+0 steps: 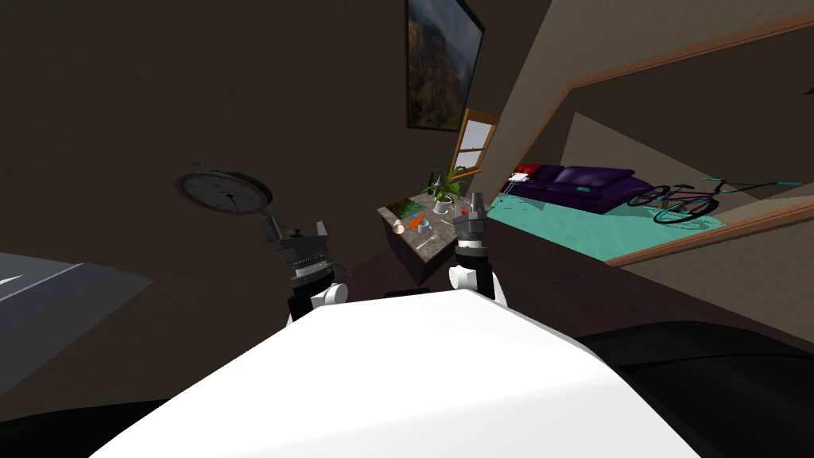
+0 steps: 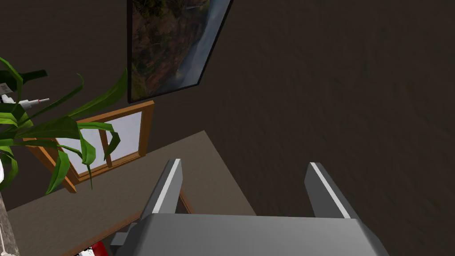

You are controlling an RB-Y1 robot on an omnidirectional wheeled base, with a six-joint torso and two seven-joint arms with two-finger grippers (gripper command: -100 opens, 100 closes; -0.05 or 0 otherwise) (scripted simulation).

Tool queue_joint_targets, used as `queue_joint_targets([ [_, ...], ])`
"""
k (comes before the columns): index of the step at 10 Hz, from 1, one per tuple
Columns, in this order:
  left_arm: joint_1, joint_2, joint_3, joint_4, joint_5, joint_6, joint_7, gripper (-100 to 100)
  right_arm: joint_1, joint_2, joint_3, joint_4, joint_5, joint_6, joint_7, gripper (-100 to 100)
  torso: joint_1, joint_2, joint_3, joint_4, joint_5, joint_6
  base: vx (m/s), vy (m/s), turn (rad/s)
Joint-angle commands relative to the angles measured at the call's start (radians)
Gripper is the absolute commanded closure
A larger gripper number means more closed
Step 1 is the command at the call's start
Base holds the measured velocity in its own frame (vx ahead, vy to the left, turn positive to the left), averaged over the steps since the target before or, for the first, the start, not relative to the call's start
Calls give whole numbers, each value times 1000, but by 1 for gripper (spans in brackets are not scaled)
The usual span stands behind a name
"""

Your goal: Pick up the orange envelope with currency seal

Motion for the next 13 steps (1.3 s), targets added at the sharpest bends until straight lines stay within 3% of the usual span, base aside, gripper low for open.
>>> queue_joint_targets([
  [1, 0, 0, 0, 0, 0, 0, 0, 0, 4, -39, -1, 10, 2, -1, 7, -100, 0, 0, 0, 0, 0, 0, -33, -3, 43],
  [5, 0, 0, 0, 0, 0, 0, 0, 0, 32, -154, -8, 73, 21, -6, 47, -100, -2, 9, 5, 2, 0, 0, -130, -15, 113],
  [11, -1, 0, 0, 0, 0, 0, 0, 0, 116, -317, -37, 248, 98, -9, 166, -100, -2, 20, 11, 4, 0, 0, -264, -18, 238],
  [12, -1, 0, 0, 0, 0, 0, 0, 0, 116, -319, -37, 253, 98, -9, 166, -100, -4, 20, 12, 5, -1, 0, -168, -21, 95],
  [13, 0, 0, 0, 0, 0, 0, 0, 0, 133, -349, -45, 290, 117, -8, 190, -100, -4, 14, 8, 4, -1, 0, -139, 21, 199],
])
